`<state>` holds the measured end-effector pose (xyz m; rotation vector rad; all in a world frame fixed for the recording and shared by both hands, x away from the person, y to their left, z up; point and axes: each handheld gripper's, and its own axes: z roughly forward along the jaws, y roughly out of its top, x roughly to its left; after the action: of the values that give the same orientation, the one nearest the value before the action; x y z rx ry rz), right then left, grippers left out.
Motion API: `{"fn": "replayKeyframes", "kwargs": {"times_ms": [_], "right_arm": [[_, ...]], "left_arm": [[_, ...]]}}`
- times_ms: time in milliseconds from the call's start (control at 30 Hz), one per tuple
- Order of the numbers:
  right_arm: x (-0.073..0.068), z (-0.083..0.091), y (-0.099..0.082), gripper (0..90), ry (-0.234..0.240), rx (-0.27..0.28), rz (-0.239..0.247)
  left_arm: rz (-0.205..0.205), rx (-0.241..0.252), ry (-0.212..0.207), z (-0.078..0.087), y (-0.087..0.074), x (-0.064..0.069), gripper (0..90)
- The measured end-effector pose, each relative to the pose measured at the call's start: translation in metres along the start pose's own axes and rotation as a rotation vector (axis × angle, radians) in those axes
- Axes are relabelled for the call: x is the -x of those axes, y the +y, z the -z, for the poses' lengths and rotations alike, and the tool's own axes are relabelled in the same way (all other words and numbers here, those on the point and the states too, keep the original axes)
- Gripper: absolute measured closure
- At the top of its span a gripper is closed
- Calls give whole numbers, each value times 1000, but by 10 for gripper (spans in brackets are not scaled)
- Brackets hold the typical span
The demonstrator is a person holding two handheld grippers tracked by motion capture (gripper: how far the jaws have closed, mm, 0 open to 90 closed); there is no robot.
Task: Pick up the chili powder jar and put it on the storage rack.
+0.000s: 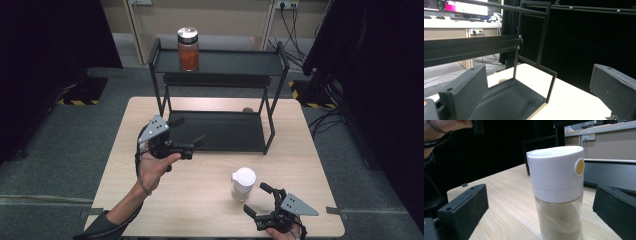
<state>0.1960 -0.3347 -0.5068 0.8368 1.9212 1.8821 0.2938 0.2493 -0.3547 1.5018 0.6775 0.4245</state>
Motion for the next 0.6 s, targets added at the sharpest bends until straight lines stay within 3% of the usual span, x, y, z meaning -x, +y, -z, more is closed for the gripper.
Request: {"fn": "replayKeyframes", "kwargs": {"times_ms": [167, 600], "right_arm": [[0, 0, 0, 4, 0, -1, 0], [0, -1, 0, 4, -1, -4, -4]], "left_arm": [[-19, -4, -2, 2, -13, 4, 11], [-12, -7, -51, 9, -35, 13, 10]]}}
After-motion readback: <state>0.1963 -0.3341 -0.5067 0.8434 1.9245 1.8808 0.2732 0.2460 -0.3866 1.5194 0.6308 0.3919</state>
